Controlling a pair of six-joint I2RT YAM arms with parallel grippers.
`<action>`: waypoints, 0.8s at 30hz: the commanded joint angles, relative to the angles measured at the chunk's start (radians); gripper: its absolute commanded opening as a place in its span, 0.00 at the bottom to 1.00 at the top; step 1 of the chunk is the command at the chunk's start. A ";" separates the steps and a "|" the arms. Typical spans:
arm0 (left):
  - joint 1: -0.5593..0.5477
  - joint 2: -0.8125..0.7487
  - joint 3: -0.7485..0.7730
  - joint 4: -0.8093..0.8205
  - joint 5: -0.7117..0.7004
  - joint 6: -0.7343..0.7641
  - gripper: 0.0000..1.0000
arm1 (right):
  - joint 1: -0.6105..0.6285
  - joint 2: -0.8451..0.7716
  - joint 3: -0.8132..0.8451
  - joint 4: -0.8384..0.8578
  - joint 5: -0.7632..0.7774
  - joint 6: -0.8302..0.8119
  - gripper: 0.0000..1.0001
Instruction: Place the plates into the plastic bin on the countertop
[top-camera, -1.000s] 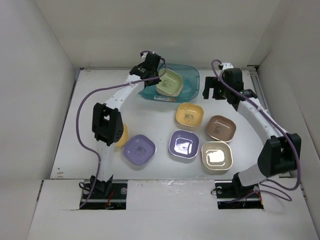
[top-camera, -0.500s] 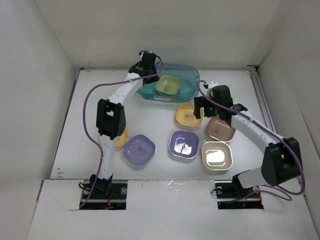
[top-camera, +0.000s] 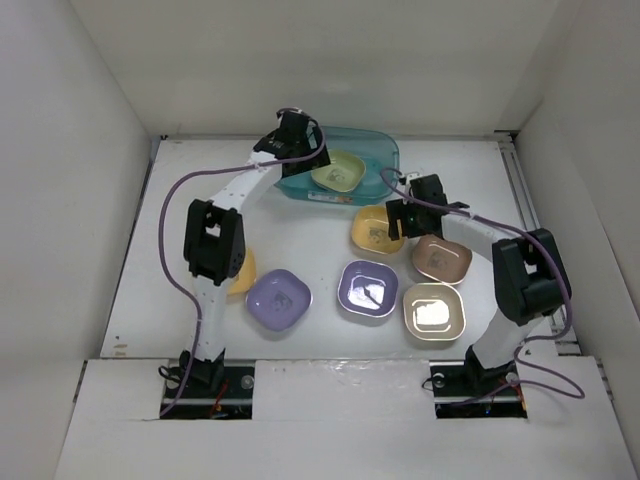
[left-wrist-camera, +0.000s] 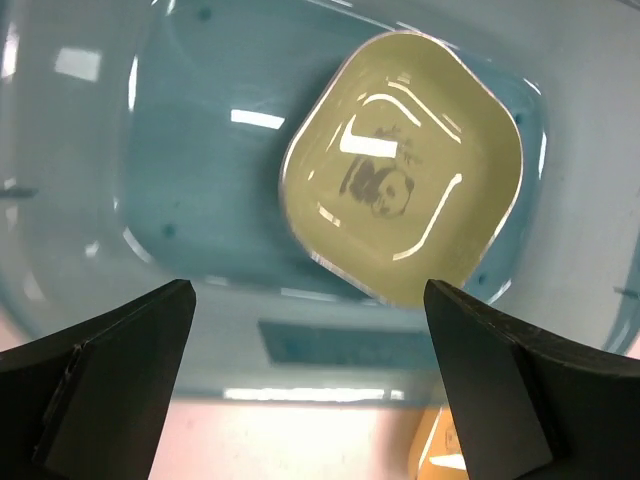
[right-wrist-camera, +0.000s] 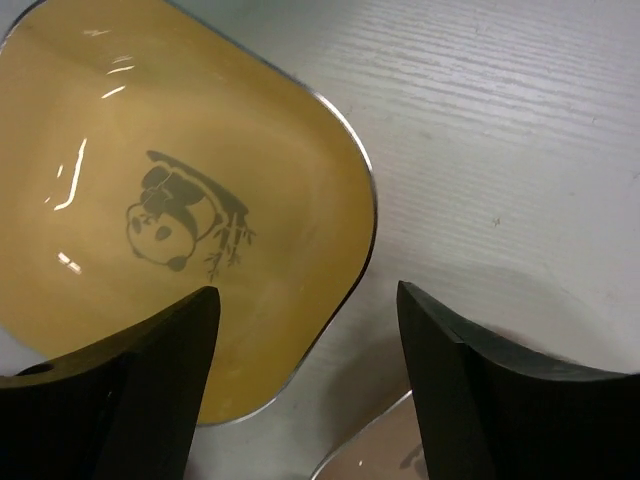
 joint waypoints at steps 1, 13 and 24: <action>0.001 -0.256 -0.091 0.039 -0.034 -0.002 0.99 | -0.012 0.045 0.073 0.077 0.005 0.004 0.75; 0.001 -0.626 -0.510 0.030 -0.168 -0.078 0.99 | 0.042 0.039 0.011 0.120 0.018 0.099 0.14; -0.044 -0.920 -0.858 0.082 -0.178 -0.171 0.99 | 0.127 -0.010 -0.012 0.163 0.005 0.198 0.00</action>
